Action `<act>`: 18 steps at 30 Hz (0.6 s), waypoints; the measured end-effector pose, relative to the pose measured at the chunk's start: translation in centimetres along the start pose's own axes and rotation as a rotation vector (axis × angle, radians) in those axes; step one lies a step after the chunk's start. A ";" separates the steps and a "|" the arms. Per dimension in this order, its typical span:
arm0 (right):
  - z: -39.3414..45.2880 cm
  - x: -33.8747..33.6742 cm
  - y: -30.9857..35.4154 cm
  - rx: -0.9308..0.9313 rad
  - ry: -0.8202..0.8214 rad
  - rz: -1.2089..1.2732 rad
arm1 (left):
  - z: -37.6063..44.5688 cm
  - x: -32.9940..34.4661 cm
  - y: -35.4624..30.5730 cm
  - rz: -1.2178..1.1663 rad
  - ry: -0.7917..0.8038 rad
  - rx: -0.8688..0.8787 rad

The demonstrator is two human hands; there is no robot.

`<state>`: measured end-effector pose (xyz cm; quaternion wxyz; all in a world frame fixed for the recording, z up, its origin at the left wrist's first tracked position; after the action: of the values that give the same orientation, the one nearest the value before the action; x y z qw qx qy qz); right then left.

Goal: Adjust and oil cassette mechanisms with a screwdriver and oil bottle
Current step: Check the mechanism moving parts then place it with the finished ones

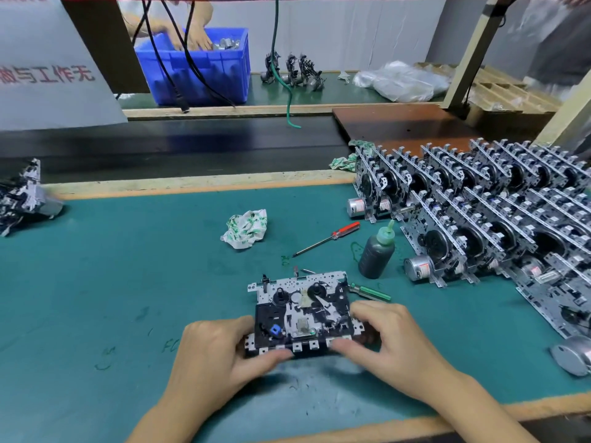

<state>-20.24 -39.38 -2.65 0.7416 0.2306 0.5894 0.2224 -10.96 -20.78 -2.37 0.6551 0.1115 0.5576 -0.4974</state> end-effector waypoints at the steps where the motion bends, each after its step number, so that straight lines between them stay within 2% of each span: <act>1: 0.1 -0.1 0.0 0.045 0.007 0.109 | 0.1 -0.5 0.1 -0.064 -0.035 -0.009; 6: 1.5 0.6 1.3 0.195 0.006 0.500 | 1.1 -2.4 1.2 -0.365 -0.210 -0.201; 8: 2.1 1.0 1.3 0.276 0.010 0.578 | 1.7 -2.4 1.7 -0.384 -0.185 -0.281; 14: 3.7 1.1 0.8 0.402 -0.017 0.622 | 3.3 -2.4 3.0 -0.178 0.006 -0.472; 18: 4.1 0.8 0.9 0.399 0.012 0.542 | 3.8 -3.1 2.5 0.047 0.053 -0.488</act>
<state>-16.14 -38.49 -1.89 0.5923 0.5183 0.5428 0.2929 -6.33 -20.65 0.56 0.6594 -0.0241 0.6754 -0.3294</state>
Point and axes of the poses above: each hand's wrist, its own z-axis towards the middle knuckle, its own x-axis out of the palm, y = z × x, the point moved 5 cm from there along z, towards the middle knuckle, and after that the axes turned 4 degrees about y, right-handed, at the moved point
